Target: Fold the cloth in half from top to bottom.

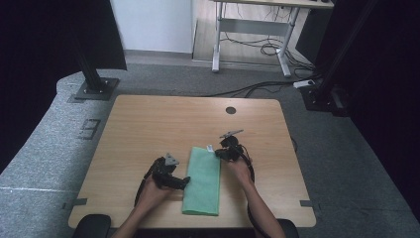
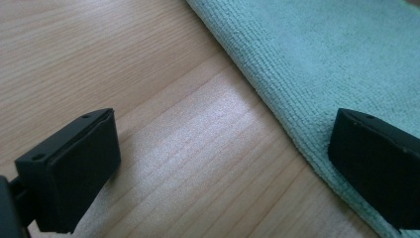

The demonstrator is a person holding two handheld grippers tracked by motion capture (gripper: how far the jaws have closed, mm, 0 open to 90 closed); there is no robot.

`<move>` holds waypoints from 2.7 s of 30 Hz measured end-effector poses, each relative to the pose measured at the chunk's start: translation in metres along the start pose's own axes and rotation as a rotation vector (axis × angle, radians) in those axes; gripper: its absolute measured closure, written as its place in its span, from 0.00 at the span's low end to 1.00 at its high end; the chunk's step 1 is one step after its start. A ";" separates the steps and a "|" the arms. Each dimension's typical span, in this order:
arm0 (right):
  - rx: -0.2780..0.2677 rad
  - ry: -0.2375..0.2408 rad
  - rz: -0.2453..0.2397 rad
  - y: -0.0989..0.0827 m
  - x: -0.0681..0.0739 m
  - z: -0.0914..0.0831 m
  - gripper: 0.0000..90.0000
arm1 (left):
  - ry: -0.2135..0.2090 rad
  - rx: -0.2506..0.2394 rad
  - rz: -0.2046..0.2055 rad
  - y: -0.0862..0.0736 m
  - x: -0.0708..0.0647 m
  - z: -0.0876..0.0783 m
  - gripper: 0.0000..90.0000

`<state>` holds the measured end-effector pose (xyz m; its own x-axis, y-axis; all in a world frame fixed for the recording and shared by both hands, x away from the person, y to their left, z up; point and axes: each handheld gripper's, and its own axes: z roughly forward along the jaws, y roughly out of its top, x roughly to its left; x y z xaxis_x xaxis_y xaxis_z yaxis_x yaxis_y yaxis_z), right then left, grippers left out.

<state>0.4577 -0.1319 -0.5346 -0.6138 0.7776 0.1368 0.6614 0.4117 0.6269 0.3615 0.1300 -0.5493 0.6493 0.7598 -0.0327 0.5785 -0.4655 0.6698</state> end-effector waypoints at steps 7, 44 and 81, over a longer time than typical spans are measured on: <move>-0.010 -0.028 -0.036 0.004 0.004 -0.007 0.95 | 0.009 0.008 0.007 0.000 -0.002 0.001 0.00; -0.177 0.122 -0.276 -0.025 0.077 -0.113 0.97 | 0.024 0.009 -0.005 0.000 -0.003 0.000 0.00; -0.052 0.252 -0.247 -0.121 0.111 -0.090 0.96 | -0.013 -0.001 0.065 0.008 0.005 -0.039 0.05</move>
<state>0.2708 -0.1381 -0.5265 -0.8437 0.5134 0.1569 0.4609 0.5428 0.7021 0.3502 0.1477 -0.5157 0.6914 0.7225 0.0013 0.5347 -0.5129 0.6715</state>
